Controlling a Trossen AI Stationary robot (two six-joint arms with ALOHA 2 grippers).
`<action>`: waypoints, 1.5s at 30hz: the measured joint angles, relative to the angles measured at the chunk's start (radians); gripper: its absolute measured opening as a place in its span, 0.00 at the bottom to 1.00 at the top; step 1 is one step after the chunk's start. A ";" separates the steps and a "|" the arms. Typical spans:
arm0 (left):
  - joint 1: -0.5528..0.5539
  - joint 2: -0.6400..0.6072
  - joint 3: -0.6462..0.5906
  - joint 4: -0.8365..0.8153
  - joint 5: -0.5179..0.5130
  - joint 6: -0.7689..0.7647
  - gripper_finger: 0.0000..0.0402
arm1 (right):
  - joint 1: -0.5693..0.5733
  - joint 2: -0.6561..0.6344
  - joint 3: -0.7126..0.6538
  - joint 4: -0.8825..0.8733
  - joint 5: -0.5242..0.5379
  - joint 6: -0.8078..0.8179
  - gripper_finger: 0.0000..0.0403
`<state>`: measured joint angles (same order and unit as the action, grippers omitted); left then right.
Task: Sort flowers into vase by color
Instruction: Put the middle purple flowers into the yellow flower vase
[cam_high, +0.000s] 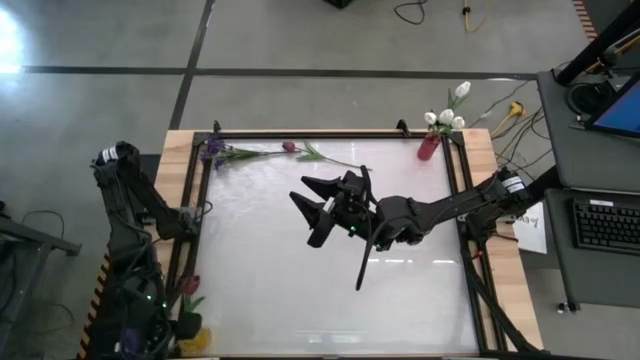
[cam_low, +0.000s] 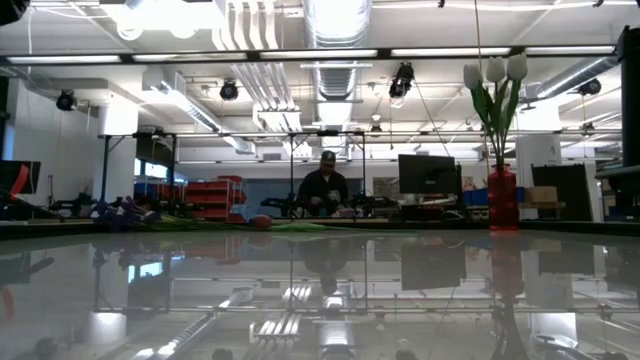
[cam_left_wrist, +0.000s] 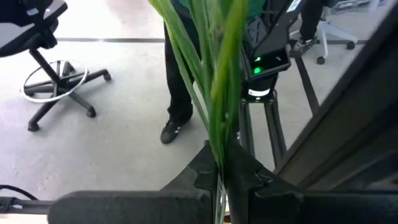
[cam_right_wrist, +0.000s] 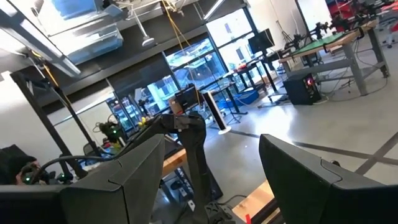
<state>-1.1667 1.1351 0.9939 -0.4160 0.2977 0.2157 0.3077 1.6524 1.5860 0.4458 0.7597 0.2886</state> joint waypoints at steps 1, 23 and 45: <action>0.002 0.006 0.000 0.001 0.000 0.000 0.00 | 0.000 0.000 0.000 0.000 0.000 0.000 0.63; 0.025 0.009 -0.003 -0.016 -0.003 -0.038 0.00 | 0.002 0.001 0.000 -0.001 -0.011 -0.010 0.63; 0.026 -0.017 -0.090 0.023 -0.003 -0.041 0.00 | 0.013 0.001 0.000 0.000 -0.009 -0.008 0.63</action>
<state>-1.1412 1.1177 0.9043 -0.3925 0.2951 0.1748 0.3210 1.6531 1.5860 0.4454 0.7503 0.2802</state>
